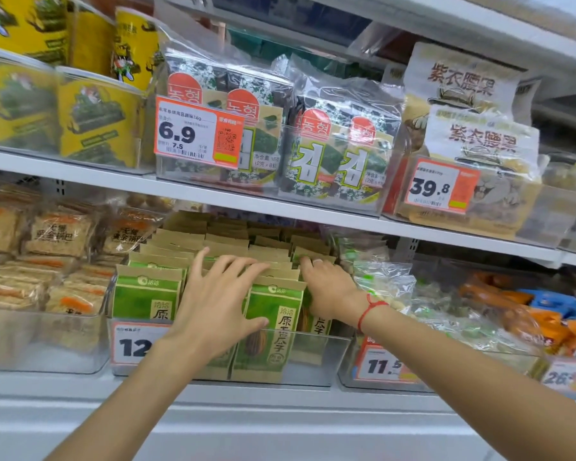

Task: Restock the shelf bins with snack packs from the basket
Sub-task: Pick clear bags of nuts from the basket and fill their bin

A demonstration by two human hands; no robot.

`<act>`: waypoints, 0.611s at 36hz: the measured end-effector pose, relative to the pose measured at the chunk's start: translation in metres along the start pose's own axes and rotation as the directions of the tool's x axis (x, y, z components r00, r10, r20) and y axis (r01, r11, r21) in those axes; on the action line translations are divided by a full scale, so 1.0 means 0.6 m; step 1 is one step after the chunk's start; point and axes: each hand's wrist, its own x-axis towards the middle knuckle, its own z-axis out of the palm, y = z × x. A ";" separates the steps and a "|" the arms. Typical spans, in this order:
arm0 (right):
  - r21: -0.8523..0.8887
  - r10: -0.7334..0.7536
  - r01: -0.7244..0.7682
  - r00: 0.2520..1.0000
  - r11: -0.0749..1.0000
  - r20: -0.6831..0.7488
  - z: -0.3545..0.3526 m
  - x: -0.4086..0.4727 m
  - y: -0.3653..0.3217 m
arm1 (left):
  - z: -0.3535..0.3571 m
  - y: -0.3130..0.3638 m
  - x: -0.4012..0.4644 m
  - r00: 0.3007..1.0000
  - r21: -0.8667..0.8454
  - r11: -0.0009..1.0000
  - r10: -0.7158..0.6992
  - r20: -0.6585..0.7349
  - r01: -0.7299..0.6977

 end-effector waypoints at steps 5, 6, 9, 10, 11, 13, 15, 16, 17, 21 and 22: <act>-0.057 0.032 -0.035 0.998 0.998 -0.051 -0.020 0.001 0.003 | 0.004 -0.004 -0.001 1.000 -0.010 1.000 0.004 -0.011 -0.004; -0.059 0.043 -0.045 0.999 0.997 -0.030 -0.022 0.003 0.001 | 0.003 -0.003 -0.002 1.000 -0.006 1.000 0.005 -0.005 -0.005; -0.040 0.051 -0.048 0.996 0.998 0.068 -0.015 0.008 -0.004 | 0.001 -0.002 -0.001 1.000 -0.003 1.000 0.013 -0.002 -0.013; -0.029 0.053 -0.050 0.996 0.998 0.078 -0.011 0.009 -0.006 | -0.001 -0.002 -0.001 1.000 -0.011 1.000 0.012 -0.002 -0.013; -0.024 0.054 -0.053 0.996 0.998 0.077 -0.008 0.010 -0.007 | -0.001 -0.001 -0.001 1.000 -0.021 1.000 0.011 -0.003 -0.011; -0.038 0.054 -0.052 0.996 0.998 0.065 -0.005 0.012 -0.010 | -0.004 -0.001 -0.001 1.000 -0.018 1.000 0.008 0.007 -0.008; -0.056 0.059 -0.057 0.997 0.997 0.039 -0.007 0.014 -0.011 | -0.004 -0.001 -0.001 1.000 0.003 1.000 0.010 0.017 -0.010; -0.055 0.062 -0.061 0.998 0.997 0.027 -0.010 0.013 -0.010 | -0.004 -0.001 -0.001 1.000 0.006 1.000 0.011 0.015 -0.011; -0.046 0.067 -0.066 0.998 0.997 0.016 -0.013 0.012 -0.009 | -0.004 -0.001 -0.001 1.000 0.002 1.000 0.010 0.010 -0.010; -0.047 0.077 -0.077 0.997 0.996 0.007 -0.019 0.005 -0.003 | -0.004 0.000 0.000 1.000 -0.018 1.000 0.003 0.015 -0.002; -0.059 0.077 -0.075 0.997 0.995 0.025 -0.020 0.003 -0.003 | -0.004 0.000 0.000 1.000 -0.017 1.000 0.002 0.016 -0.002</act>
